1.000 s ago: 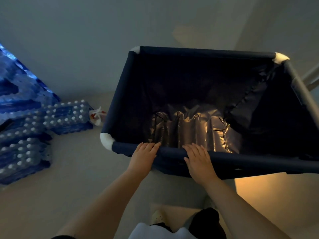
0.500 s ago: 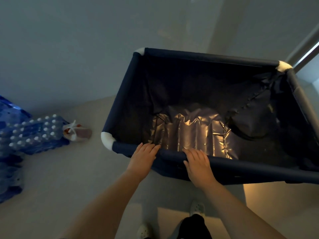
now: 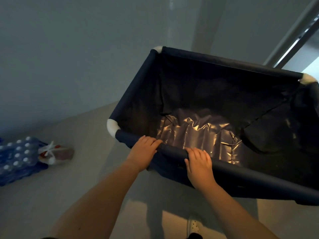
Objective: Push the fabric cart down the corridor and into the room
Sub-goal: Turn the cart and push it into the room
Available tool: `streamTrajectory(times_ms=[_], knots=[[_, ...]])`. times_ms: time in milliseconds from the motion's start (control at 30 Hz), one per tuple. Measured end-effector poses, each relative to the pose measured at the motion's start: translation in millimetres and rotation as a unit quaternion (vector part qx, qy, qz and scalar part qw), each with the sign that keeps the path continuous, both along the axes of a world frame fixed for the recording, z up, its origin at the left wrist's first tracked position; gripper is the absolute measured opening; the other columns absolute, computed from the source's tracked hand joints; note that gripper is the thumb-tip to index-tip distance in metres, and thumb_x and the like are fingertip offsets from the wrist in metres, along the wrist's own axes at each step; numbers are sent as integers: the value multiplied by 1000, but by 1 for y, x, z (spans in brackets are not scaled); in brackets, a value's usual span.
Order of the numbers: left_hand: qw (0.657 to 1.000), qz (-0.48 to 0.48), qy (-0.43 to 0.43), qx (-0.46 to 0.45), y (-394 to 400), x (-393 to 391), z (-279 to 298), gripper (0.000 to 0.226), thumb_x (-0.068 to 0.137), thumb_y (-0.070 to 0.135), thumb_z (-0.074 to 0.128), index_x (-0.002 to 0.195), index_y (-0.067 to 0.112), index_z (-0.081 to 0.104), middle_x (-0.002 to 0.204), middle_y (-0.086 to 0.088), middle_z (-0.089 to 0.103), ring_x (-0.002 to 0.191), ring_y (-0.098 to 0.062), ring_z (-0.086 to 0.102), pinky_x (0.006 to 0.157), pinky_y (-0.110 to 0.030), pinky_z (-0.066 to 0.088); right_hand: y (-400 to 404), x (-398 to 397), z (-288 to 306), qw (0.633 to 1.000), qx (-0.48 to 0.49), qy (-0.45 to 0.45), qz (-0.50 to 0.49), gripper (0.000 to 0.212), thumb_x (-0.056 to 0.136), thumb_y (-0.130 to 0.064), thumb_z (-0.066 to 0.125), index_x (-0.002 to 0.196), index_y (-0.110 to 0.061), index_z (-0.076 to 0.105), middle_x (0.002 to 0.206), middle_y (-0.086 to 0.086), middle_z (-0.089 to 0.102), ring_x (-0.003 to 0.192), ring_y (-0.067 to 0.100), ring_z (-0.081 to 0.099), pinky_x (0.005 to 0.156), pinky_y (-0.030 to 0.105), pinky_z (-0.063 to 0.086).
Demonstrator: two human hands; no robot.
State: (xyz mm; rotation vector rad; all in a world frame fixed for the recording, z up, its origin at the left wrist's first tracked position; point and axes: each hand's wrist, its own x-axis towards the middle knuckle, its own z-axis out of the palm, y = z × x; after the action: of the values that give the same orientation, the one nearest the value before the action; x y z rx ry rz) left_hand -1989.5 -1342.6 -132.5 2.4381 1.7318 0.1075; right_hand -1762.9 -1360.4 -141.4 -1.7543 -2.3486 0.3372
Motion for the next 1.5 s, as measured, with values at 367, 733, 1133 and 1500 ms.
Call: streamTrajectory(times_ms=[367,733,1133,1500], knots=[[998,-36,-22,53,54,-15,-10,40,89,12,55,129,10,49,121,-14,59,114,-30,51,107,-42,29,37,-21,-3,999,-9,-5,-48,40,98,-30,36,137,-21,36,134,-6,46,128,15,33,113,38,6],[997,4,-36,68,20,-50,-4,40,84,6,62,123,3,54,114,-18,62,105,-35,56,101,-46,37,24,-60,-6,1000,-10,-6,-16,38,97,-29,38,133,-19,40,131,-3,49,125,18,36,113,40,9],[994,97,-8,53,-62,-120,-7,43,84,2,60,126,5,53,116,-17,61,108,-37,55,103,-48,36,-24,-130,-8,997,16,15,77,39,95,-27,42,132,-16,42,130,0,51,123,20,39,111,40,13],[980,197,-2,21,-163,-181,2,46,88,3,55,132,9,46,123,-13,56,115,-34,49,105,-44,33,-87,-202,-7,986,16,51,161,36,92,-22,48,126,-13,50,123,3,57,119,23,47,110,45,21]])
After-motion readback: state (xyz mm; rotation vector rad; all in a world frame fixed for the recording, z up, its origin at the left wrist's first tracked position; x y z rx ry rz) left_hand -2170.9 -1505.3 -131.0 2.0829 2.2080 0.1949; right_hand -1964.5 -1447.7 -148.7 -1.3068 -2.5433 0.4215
